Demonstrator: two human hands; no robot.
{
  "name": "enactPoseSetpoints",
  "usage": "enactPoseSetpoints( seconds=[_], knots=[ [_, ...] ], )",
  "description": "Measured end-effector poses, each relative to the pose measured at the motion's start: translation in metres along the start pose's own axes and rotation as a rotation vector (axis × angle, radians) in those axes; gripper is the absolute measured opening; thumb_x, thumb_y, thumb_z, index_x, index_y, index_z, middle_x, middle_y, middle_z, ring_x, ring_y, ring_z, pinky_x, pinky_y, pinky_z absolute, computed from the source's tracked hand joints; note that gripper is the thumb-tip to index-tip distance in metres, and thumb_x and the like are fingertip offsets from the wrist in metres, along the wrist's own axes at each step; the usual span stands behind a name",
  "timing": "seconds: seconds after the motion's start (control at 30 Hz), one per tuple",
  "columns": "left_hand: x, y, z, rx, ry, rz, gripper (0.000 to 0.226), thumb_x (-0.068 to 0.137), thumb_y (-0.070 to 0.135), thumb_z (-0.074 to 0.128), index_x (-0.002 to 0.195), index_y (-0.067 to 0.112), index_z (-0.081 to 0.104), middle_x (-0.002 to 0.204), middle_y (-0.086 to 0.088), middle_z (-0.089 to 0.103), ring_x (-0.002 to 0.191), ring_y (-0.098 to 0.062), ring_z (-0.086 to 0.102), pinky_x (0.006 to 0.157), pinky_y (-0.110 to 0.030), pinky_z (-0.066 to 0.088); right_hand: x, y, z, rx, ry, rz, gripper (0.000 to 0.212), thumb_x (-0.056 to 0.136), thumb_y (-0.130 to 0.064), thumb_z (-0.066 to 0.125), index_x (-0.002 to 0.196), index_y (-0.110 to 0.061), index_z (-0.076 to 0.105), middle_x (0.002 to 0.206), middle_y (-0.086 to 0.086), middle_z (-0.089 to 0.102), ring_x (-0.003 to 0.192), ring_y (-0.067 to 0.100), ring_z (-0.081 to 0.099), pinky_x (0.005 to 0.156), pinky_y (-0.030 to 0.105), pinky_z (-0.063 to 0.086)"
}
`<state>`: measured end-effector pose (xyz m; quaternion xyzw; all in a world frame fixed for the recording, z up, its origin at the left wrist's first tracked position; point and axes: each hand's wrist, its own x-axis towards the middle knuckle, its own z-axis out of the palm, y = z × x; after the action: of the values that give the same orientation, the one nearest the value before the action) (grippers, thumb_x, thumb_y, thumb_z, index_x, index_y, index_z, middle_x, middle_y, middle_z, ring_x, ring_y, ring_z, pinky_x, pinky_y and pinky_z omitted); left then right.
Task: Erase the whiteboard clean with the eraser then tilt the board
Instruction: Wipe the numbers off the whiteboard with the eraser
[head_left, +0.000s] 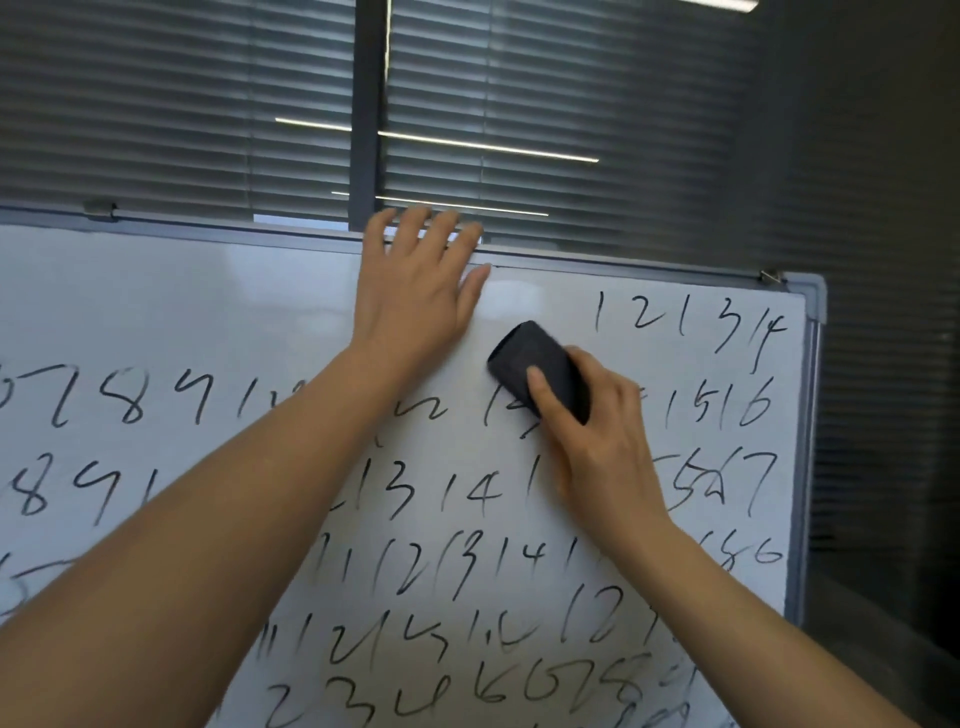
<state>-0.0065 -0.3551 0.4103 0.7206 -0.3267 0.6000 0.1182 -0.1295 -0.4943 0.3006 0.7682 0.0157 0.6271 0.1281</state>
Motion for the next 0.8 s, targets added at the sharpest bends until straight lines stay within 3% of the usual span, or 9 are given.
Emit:
enactPoseSetpoints(
  seconds=[0.17,0.37,0.5,0.67,0.8],
  knots=[
    [0.012,0.023,0.008,-0.023,0.000,0.020,0.049,0.103,0.038,0.022,0.137,0.016,0.049,0.146,-0.003,0.046,0.137,-0.025,0.036,0.111,-0.041,0.017,0.003,0.027,-0.009,-0.032,-0.028,-0.038,0.066,0.069,0.019,0.065,0.130,-0.005,0.057,0.132,0.031,0.048,0.107,0.049,0.051,0.084,0.051,0.049],
    [0.004,0.020,0.008,-0.090,0.057,-0.015,0.046,0.103,0.036,0.029,0.128,0.009,0.057,0.133,-0.010,0.057,0.128,-0.029,0.046,0.104,-0.042,0.027,0.013,0.059,-0.015,-0.033,0.095,0.249,0.049,0.085,0.004,0.061,0.132,-0.007,0.055,0.134,0.030,0.045,0.106,0.047,0.046,0.085,0.053,0.048],
    [0.005,0.025,0.009,-0.083,0.071,-0.018,0.048,0.102,0.038,0.028,0.126,0.009,0.058,0.131,-0.009,0.058,0.125,-0.029,0.047,0.101,-0.041,0.026,0.010,0.057,-0.012,0.001,0.175,0.414,0.049,0.088,-0.001,0.061,0.135,-0.011,0.053,0.136,0.025,0.043,0.111,0.042,0.043,0.088,0.045,0.045],
    [0.005,0.026,0.011,-0.120,0.097,-0.049,0.048,0.102,0.039,0.030,0.121,0.007,0.060,0.127,-0.010,0.061,0.121,-0.030,0.051,0.101,-0.042,0.026,0.006,0.033,-0.004,0.006,0.090,0.211,0.051,0.082,0.009,0.062,0.130,-0.003,0.056,0.130,0.032,0.047,0.106,0.048,0.048,0.086,0.051,0.048],
    [0.005,0.030,0.012,-0.142,0.119,-0.040,0.047,0.102,0.039,0.030,0.117,0.007,0.062,0.123,-0.009,0.062,0.116,-0.031,0.053,0.100,-0.043,0.030,0.004,0.046,-0.014,-0.043,0.040,0.059,0.050,0.079,0.011,0.063,0.127,-0.001,0.058,0.128,0.033,0.048,0.106,0.049,0.050,0.089,0.048,0.046]
  ],
)
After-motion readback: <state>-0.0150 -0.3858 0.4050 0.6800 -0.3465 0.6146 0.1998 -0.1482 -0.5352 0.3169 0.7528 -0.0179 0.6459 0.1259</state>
